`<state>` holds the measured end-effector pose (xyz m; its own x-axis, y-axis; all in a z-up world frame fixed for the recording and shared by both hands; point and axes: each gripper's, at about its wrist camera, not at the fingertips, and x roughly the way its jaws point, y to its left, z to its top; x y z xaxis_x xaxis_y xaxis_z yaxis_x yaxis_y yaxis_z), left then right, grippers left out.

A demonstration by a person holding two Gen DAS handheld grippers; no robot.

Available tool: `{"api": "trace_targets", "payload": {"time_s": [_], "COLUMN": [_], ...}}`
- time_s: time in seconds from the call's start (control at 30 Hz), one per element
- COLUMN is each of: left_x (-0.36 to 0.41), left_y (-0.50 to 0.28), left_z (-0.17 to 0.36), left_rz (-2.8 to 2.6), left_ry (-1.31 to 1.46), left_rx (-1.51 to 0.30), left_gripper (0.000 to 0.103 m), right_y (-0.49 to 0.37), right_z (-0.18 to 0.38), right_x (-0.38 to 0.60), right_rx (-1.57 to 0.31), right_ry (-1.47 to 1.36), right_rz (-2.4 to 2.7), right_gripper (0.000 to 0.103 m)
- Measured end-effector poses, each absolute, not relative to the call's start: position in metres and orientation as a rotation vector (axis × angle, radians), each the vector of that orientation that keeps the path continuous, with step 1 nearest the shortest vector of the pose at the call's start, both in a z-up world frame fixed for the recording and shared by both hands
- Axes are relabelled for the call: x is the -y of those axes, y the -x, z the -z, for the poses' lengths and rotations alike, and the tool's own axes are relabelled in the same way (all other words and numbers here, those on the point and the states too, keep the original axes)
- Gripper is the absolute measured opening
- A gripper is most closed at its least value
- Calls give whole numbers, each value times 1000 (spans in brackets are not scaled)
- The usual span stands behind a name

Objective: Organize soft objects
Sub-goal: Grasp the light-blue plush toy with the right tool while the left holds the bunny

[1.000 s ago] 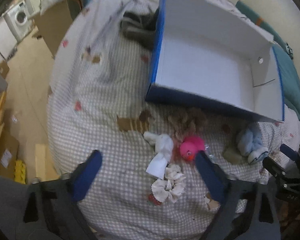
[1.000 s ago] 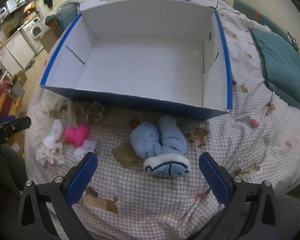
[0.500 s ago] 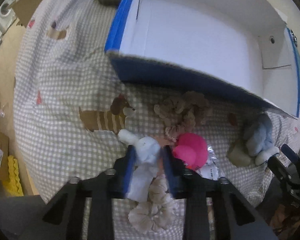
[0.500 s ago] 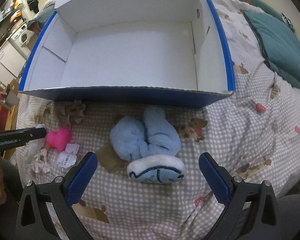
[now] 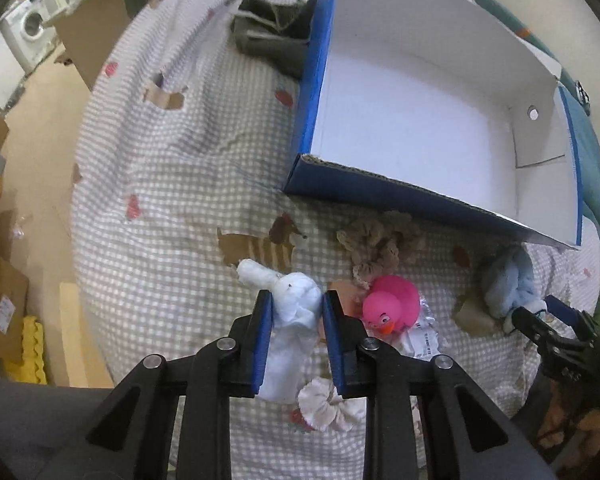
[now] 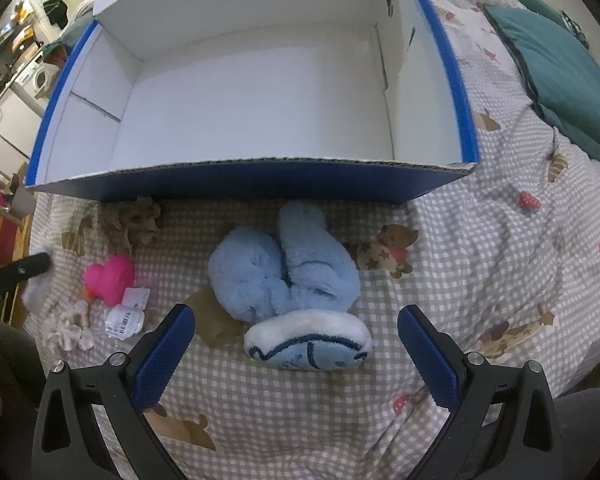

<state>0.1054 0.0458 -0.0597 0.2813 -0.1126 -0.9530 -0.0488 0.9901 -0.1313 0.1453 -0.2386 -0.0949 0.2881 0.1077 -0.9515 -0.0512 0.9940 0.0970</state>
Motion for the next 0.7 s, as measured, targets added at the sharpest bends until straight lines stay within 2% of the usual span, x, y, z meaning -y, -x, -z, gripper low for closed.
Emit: {"api": "trace_targets", "payload": {"time_s": [0.27,0.53,0.6,0.63,0.67,0.7], "left_x": [-47,-41,-41,-41,-40,-40], "left_y": [-119,-116,-115,-114,-114,-113], "left_z": [68,71,71,71,71,71], "left_rz": [21,34,31,30,29,27], "left_ry": [145,126,114,109,105,103], "left_rx": [-1260,-1255,-1252,-1251,-1250,-1247], "left_gripper": [23,23,23,23,23,23], "right_y": [-163,-181,-181,-181,-180,-178], "right_z": [123,132,131,130,127,123], "right_x": [219,233,232,235,234,231], "right_rx": [-1327,-1335,-1327,-1319,-1306,-1287], "right_ry": [34,-112,-113,-110,-104,-94], "right_rz": [-86,-60,-78,-87,-94,-102], "right_gripper": [103,103,76,53,41,37]}}
